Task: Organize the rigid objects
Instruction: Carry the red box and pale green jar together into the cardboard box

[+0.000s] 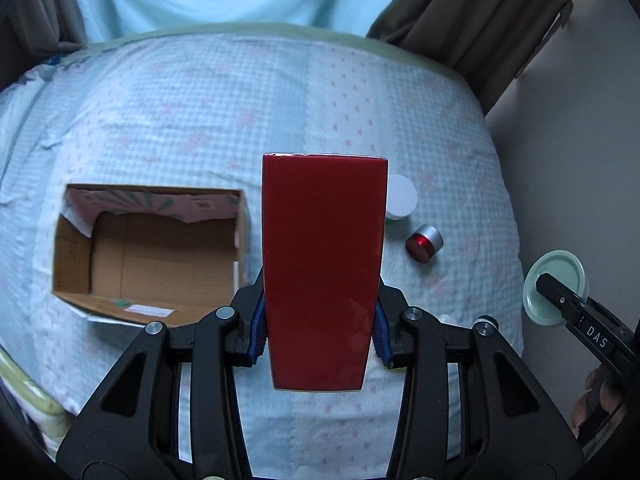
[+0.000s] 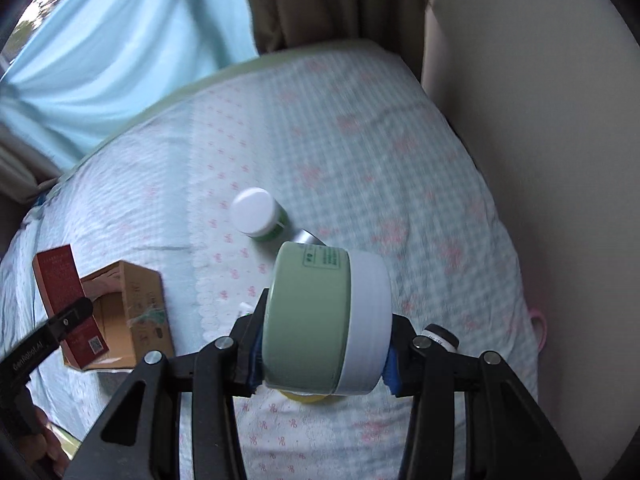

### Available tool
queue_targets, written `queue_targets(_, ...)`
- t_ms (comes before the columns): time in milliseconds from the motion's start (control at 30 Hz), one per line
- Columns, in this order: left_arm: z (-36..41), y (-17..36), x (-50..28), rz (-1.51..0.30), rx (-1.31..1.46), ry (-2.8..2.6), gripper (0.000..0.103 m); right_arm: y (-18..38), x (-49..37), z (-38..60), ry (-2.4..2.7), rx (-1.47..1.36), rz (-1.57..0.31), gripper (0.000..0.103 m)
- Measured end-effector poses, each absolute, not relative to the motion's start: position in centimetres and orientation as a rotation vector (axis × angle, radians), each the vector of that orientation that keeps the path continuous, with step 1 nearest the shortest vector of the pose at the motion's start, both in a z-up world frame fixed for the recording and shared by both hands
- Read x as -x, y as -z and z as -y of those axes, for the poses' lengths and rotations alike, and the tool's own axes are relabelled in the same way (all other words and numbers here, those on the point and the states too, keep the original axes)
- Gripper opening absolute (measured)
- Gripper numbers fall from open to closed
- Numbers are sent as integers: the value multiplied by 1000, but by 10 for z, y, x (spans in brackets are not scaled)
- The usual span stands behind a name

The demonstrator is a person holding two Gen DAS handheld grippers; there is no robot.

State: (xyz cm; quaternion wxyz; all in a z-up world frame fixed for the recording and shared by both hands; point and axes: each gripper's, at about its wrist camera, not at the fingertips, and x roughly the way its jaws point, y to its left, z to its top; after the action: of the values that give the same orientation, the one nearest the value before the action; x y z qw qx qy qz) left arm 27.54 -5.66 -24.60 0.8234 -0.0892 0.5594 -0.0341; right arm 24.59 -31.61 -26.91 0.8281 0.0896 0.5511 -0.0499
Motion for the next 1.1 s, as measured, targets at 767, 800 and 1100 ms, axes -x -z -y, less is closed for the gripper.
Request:
queue_targets(767,-188,220,-257,-1138,134,190,38,209,-224,58,-24,-202,-1047,41)
queue_targets(800,-197,230,-262,-1157,126,198,38,214,-229,44,-30,-216,-1060,41)
queue_targets(1100,-227,322,-297,-1277,20,232,38,269,-267,-42,-100,-191,-1217,42)
